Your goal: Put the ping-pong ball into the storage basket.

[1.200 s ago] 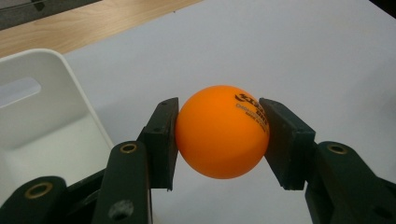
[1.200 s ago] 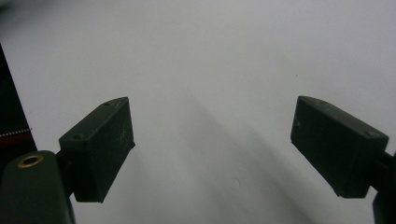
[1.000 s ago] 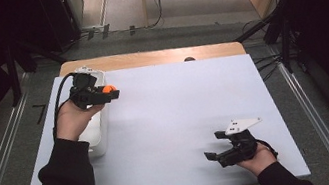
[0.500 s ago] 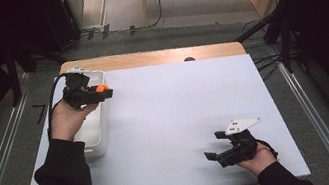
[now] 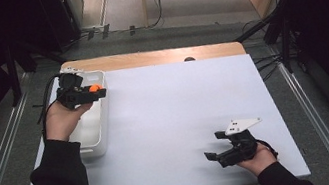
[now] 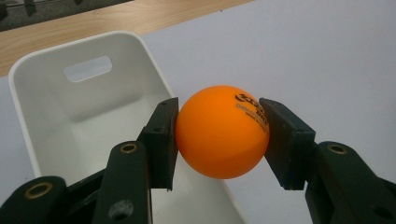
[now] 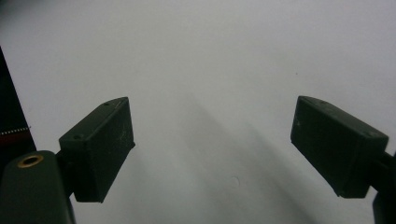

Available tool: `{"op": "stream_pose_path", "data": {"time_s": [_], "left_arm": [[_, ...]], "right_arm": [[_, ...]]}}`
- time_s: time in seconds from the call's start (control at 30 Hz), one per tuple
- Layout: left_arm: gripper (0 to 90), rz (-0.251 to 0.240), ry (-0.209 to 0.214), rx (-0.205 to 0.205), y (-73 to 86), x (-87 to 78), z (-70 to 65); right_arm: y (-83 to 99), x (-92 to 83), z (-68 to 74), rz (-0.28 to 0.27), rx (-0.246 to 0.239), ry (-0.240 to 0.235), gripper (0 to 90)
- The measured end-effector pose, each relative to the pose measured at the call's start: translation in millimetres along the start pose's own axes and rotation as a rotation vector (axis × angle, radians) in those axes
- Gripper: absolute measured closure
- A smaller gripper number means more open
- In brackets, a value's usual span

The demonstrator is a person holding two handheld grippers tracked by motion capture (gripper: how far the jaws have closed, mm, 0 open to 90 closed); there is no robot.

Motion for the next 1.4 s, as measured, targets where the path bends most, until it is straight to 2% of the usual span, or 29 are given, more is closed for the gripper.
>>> {"op": "stream_pose_path", "data": {"time_s": [0.5,0.77,1.4], "left_arm": [[50.5,-0.014,-0.047,-0.033,4.4,-10.0,14.4],[50.5,-0.022,-0.055,-0.043,5.8,-13.1,20.0],[50.5,-0.012,-0.068,-0.054,11.5,-2.3,27.0]], "right_arm": [[0.0,0.5,0.7,0.004,0.003,-0.003,11.8],[0.1,0.7,0.2,0.002,-0.001,-0.001,11.8],[0.5,0.7,1.0,0.008,-0.002,-0.004,11.8]]}}
Point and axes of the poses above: each handheld gripper's, and its own axes: x roughly forward along the jaws, y roughly out of its underside, z roughly to its left, the point moved 3 cm from there along x, roughly forward along the jaws, and after that the axes turned 15 degrees about y, right-handed, at the moved point
